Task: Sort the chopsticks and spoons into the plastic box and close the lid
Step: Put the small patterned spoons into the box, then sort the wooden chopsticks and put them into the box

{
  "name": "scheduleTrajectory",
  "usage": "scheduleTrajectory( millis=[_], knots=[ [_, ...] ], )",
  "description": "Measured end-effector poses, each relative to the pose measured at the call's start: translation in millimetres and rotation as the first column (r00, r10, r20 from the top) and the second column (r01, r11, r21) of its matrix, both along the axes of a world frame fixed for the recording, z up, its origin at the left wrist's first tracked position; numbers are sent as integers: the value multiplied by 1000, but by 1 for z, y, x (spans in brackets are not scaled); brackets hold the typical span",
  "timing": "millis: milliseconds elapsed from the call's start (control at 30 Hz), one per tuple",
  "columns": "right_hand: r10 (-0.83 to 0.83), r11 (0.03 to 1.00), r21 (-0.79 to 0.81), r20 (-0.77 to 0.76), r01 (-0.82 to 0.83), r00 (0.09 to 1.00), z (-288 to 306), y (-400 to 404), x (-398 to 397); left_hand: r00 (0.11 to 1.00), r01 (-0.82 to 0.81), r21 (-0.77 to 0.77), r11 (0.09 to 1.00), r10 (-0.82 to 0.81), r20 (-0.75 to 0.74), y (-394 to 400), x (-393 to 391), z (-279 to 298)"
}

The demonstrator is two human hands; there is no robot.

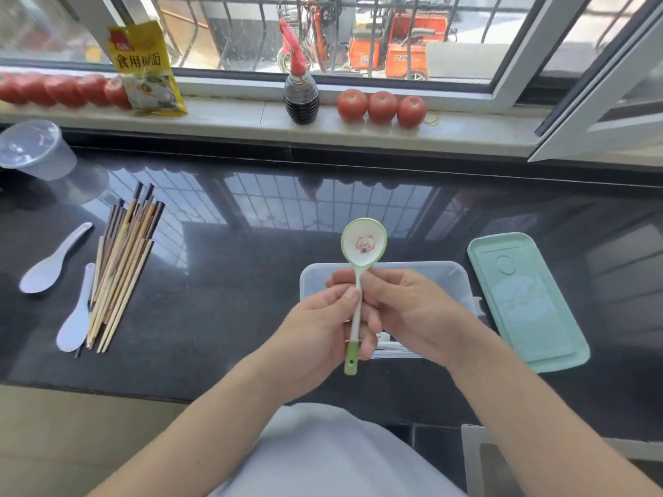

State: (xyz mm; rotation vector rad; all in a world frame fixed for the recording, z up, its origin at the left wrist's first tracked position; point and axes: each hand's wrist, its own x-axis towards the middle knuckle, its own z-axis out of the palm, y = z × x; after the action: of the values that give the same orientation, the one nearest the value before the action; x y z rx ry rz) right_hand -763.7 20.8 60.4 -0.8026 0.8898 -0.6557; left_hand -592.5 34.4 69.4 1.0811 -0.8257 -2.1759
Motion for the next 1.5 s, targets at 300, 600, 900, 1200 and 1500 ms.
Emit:
scheduleTrajectory(
  millis=[300, 600, 900, 1200, 1500],
  knots=[
    [-16, 866, -243, -886, -436, 463, -1, -32, -35, 741, -100, -219, 971, 220, 635, 5, 43, -23],
    [140, 393, 174, -982, -903, -129, -102, -45, 19, 667, -187, -115, 976, 212, 714, 32, 86, -30],
    [200, 354, 268, -957, -896, -208, -98, -43, 32, 673, -135, -72, 988, 145, 725, 43, 106, -35],
    [97, 947, -47, -902, -318, 421, -69, -31, -14, 686, -45, -65, 997, 78, 724, 32, 119, -32],
    [-186, 956, -293, -607, 0, 773, -1, -11, 134, 717, 11, -47, 999, 25, 697, 24, 163, -34]
  ],
)
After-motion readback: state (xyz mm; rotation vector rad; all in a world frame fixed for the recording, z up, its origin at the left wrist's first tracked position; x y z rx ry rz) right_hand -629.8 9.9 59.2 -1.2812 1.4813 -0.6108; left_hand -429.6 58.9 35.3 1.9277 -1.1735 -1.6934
